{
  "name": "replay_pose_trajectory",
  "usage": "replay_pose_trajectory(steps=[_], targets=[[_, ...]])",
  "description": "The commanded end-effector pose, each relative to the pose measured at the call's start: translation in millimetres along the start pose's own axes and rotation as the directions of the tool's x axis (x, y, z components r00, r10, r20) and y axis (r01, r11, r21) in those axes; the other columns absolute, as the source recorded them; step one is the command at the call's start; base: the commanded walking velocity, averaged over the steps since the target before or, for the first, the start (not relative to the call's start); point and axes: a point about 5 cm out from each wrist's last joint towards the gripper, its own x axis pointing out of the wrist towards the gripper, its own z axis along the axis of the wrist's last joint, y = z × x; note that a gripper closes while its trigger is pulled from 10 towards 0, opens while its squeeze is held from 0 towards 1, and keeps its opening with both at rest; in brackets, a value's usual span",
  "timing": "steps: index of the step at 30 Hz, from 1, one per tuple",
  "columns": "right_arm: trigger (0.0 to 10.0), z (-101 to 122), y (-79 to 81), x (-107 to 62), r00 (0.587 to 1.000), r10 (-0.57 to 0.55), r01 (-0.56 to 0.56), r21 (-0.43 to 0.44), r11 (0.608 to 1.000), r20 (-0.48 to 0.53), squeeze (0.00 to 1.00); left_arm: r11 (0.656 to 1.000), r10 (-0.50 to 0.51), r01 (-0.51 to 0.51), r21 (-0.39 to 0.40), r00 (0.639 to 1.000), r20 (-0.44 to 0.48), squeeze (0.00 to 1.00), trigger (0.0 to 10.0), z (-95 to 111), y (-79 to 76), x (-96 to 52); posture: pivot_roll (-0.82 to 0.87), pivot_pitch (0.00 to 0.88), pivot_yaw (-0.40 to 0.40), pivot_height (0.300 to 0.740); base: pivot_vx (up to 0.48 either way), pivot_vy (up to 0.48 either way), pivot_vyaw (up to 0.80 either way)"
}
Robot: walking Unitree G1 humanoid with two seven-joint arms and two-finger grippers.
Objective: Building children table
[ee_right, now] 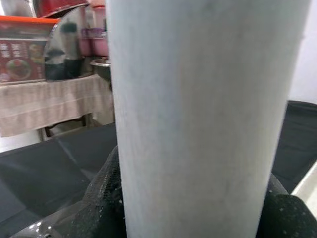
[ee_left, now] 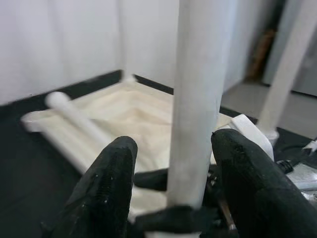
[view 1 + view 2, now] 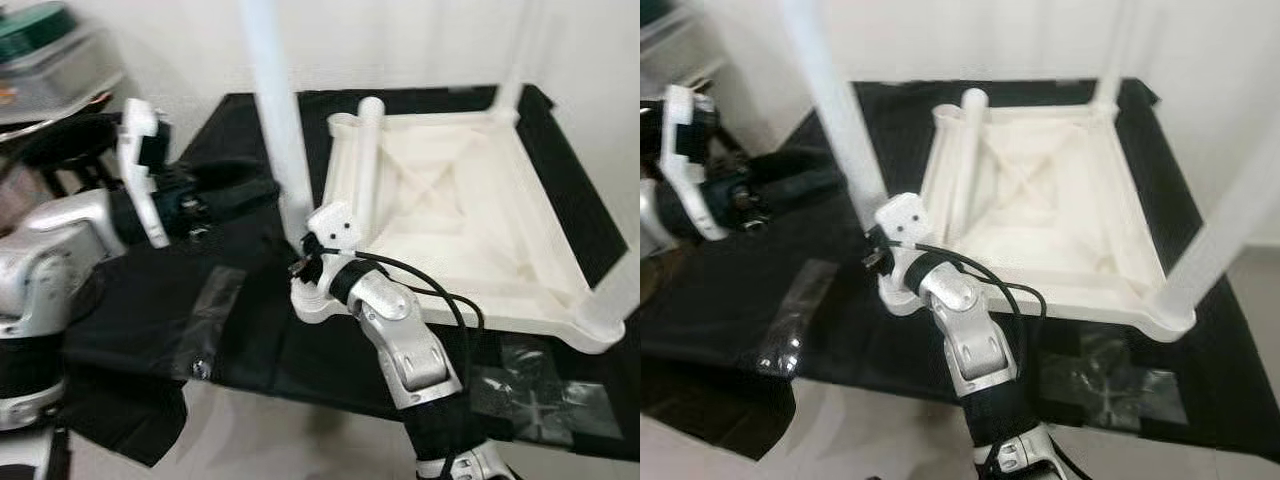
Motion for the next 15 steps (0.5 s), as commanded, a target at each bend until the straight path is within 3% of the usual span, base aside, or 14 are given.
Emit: replay_pose_trajectory(steps=[1, 5, 6, 8, 9, 10, 11, 12, 13, 14, 15], targets=[[0.0, -28, 7.2, -1.5, 0.993, -0.036, 0.043, 0.063, 0.997, -0.115, 0.0, 1.0, 0.007, -0.007, 0.008, 1.0, -0.007, 0.0, 10.0, 3, -1.5, -4.0, 0.01, 0.128, 0.094, 0.74, 0.0, 0.0, 0.0], [0.0, -23, 12.8, -0.8, 0.992, -0.061, 0.069, 0.068, 0.995, -0.106, 0.0, 0.996, 0.09, -0.09, -0.002, 0.996, -0.01, 0.0, 10.0, -5, -0.6, -18.4, 0.01, 0.132, 0.101, 0.74, 0.0, 0.0, 0.0], [7.4, -20, 16.2, -4.1, 0.989, -0.075, 0.085, 0.075, 0.994, -0.126, 0.0, 0.989, 0.148, -0.148, -0.017, 0.989, -0.018, 0.0, 10.0, -15, -0.8, -26.2, 0.01, 0.134, 0.1, 0.74, 0.0, 0.0, 0.0], [7.4, -19, 18.5, -6.7, 0.986, -0.086, 0.098, 0.08, 0.992, -0.142, 0.0, 0.982, 0.186, -0.187, -0.027, 0.982, -0.026, 0.0, 10.0, -22, -1.3, -31.6, 0.01, 0.134, 0.1, 0.74, 0.0, 0.0, 0.0], [10.0, -12, 19.2, -7.1, 0.992, -0.053, 0.067, 0.126, 0.99, -0.118, 0.91, 0.974, 0.221, -0.222, -0.039, 0.975, -0.033, 0.0, 10.0, -30, -3.1, -35.4, 0.01, 0.137, 0.099, 0.74, 0.0, 0.0, 0.0], [10.0, -3, 19.4, -6.4, 0.997, -0.001, 0.013, 0.161, 0.987, -0.072, 1.0, 0.965, 0.256, -0.258, -0.054, 0.966, -0.039, 0.0, 10.0, -38, -5.1, -38.7, 0.01, 0.137, 0.099, 0.74, 0.0, 0.0, 0.0], [10.0, 11, 17.0, -3.9, 0.997, 0.075, -0.077, 0.184, 0.98, 0.018, 1.0, 0.955, 0.287, -0.29, -0.069, 0.957, -0.049, 0.0, 10.0, -47, -8.2, -41.3, 0.01, 0.138, 0.094, 0.74, 0.0, 0.0, 0.0], [10.0, 11, 17.0, -3.9, 0.997, 0.075, -0.077, 0.184, 0.98, 0.018, 1.0, 0.955, 0.287, -0.29, -0.069, 0.957, -0.049, 0.0, 10.0, -47, -8.2, -41.3, 0.01, 0.138, 0.094, 0.74, 0.0, 0.0, 0.0], [10.0, 21, 15.3, -2.7, 0.989, 0.124, -0.137, 0.19, 0.972, 0.081, 1.0, 0.947, 0.307, -0.311, -0.079, 0.95, -0.057, 0.0, 10.0, -54, -10.5, -43.2, 0.01, 0.138, 0.094, 0.74, 0.0, 0.0, 0.0], [10.0, 34, 8.9, -1.8, 0.965, 0.207, -0.234, 0.174, 0.956, 0.162, 1.0, 0.935, 0.336, -0.341, -0.098, 0.94, -0.064, 0.0, 10.0, -62, -14.8, -45.2, 0.01, 0.141, 0.089, 0.74, 0.0, 0.0, 0.0], [10.0, 34, 8.9, -1.8, 0.965, 0.207, -0.234, 0.174, 0.956, 0.162, 1.0, 0.935, 0.336, -0.341, -0.098, 0.94, -0.064, 0.0, 10.0, -62, -14.8, -45.2, 0.01, 0.141, 0.089, 0.74, 0.0, 0.0, 0.0]])
